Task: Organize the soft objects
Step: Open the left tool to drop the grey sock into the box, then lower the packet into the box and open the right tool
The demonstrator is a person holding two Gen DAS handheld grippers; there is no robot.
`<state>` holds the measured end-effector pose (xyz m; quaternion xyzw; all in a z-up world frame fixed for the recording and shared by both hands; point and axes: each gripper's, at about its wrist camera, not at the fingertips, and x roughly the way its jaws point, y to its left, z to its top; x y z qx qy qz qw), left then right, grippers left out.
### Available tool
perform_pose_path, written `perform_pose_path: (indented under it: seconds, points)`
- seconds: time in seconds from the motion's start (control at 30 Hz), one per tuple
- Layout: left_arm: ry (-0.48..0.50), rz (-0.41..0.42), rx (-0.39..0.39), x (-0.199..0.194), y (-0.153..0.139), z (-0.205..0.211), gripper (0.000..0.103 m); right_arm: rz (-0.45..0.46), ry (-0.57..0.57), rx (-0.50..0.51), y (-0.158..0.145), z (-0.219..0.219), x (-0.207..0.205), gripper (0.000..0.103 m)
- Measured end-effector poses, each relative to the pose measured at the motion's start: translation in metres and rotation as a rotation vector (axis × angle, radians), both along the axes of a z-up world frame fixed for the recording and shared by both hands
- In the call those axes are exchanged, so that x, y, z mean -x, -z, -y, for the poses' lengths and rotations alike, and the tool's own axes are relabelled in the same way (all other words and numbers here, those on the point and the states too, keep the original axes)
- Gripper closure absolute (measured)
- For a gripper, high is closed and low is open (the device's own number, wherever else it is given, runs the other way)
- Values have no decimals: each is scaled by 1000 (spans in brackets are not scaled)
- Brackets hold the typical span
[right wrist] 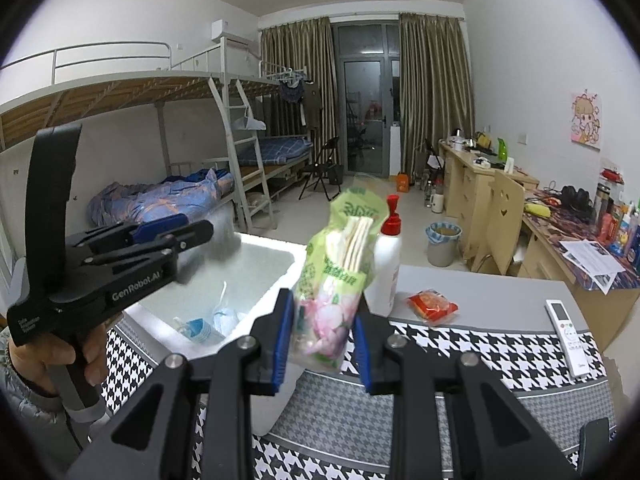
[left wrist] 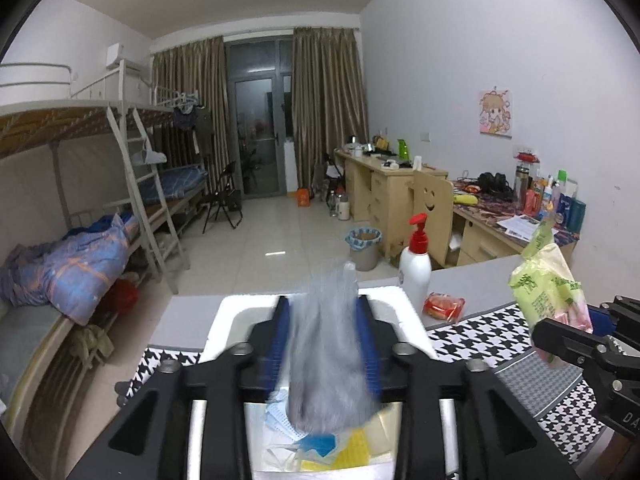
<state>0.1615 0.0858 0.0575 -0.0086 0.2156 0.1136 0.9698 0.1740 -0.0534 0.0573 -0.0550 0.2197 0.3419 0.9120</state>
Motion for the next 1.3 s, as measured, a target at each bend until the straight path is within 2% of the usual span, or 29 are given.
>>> perform_pose_path:
  seconds: [0.07, 0.13, 0.2, 0.47, 1.3]
  points:
    - [-7, 2, 15, 2, 0, -5, 38, -2, 0, 8, 0, -2, -2, 70]
    - [-15, 11, 20, 4, 0, -8, 33, -2, 0, 14, 0, -5, -3, 70]
    - [-18, 15, 20, 6, 0, -9, 19, -2, -3, 22, 0, -9, -3, 70]
    - [-62, 65, 21, 20, -4, -20, 2, 7, -37, 41, -3, -27, 1, 70]
    - [-187, 104, 2, 57, 0, -47, 1, 9, -147, 73, -2, -74, 7, 70]
